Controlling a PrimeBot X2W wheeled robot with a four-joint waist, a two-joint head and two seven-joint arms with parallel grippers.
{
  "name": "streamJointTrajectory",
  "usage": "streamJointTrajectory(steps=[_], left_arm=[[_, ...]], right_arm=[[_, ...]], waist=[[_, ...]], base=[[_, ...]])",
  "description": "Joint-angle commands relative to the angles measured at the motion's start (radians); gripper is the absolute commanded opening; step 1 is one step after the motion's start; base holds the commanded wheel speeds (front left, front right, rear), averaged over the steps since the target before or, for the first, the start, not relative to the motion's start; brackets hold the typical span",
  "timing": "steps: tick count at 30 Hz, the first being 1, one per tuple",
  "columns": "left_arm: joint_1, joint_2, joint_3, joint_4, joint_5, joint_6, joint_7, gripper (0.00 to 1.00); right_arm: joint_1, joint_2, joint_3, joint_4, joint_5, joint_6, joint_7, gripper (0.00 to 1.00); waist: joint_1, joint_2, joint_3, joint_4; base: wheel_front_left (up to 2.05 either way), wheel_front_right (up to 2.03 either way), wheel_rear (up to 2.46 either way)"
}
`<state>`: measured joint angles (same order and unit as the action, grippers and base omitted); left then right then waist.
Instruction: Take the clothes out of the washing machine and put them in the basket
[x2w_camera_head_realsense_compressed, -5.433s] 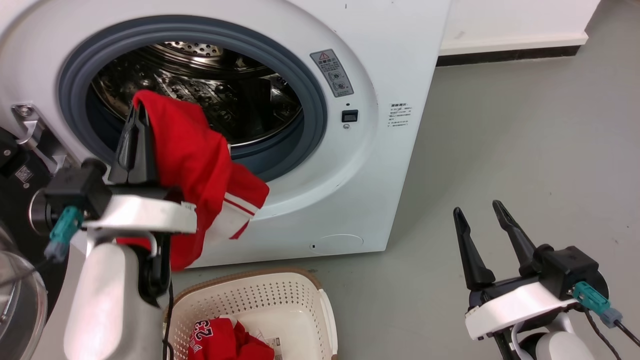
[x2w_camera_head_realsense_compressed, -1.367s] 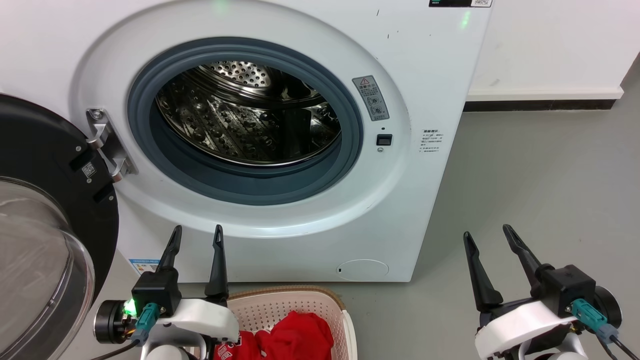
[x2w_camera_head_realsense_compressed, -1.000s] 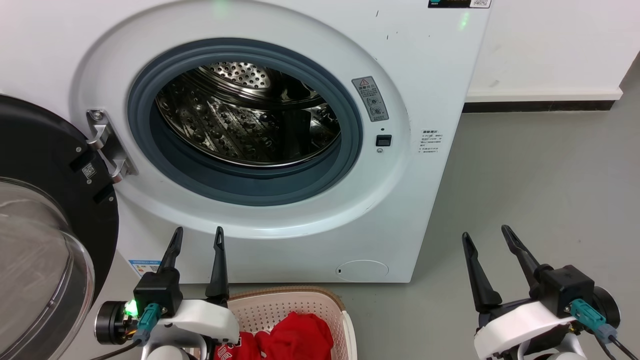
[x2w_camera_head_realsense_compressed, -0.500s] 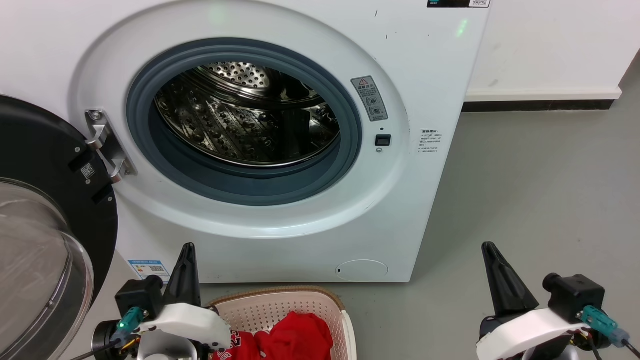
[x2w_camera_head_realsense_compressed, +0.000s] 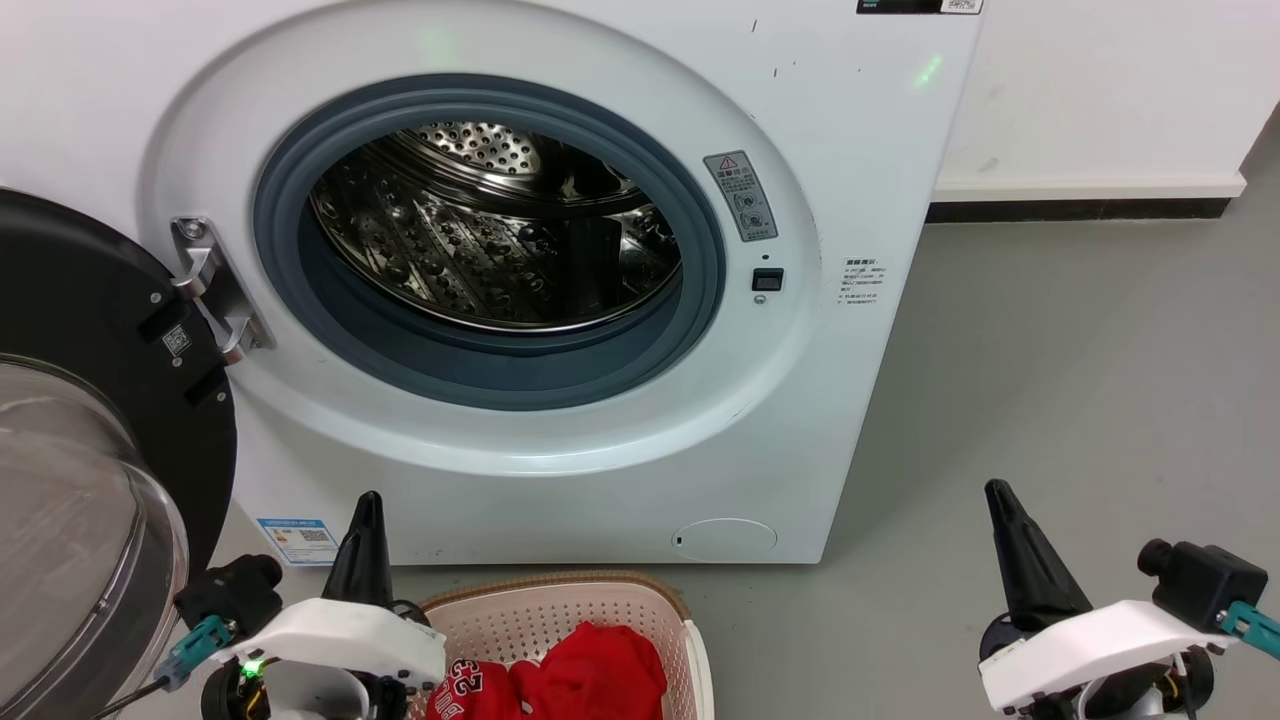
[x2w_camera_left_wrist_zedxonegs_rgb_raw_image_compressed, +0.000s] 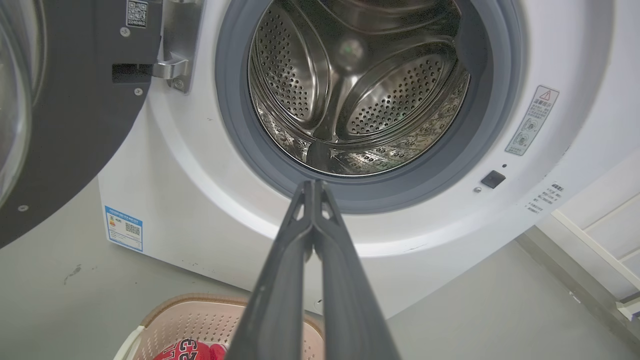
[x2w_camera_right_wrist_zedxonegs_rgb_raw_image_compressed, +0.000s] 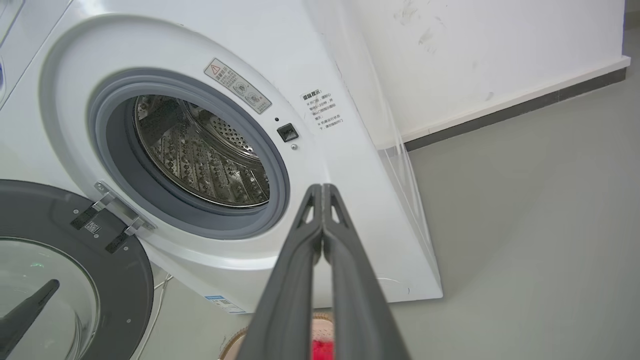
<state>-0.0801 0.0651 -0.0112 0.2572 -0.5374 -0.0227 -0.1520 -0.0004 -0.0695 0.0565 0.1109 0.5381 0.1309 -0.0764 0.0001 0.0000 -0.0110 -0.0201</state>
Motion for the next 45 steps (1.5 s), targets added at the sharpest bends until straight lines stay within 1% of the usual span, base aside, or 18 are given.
streamJointTrajectory(steps=[1,21,45], left_arm=[[-0.02,0.002,0.008,-0.018,-0.033,-0.006,0.007,0.0],[-0.025,-0.002,0.041,-0.018,-0.326,-0.035,0.08,0.0],[-0.03,-0.007,0.074,-0.017,-0.608,-0.064,0.151,0.0]], right_arm=[[-0.032,-0.008,-0.004,-0.007,0.039,0.0,0.003,0.0],[-0.055,-0.017,-0.03,0.03,0.348,0.0,0.039,0.0],[-0.076,-0.019,-0.062,0.068,0.639,0.0,0.079,0.0]], waist=[[-0.0001,0.0,0.0,0.0],[-0.0001,0.0,0.003,0.004],[-0.0001,0.0,0.006,0.009]], base=[[0.0,0.0,0.0],[0.0,0.0,0.0],[0.0,0.0,0.0]])
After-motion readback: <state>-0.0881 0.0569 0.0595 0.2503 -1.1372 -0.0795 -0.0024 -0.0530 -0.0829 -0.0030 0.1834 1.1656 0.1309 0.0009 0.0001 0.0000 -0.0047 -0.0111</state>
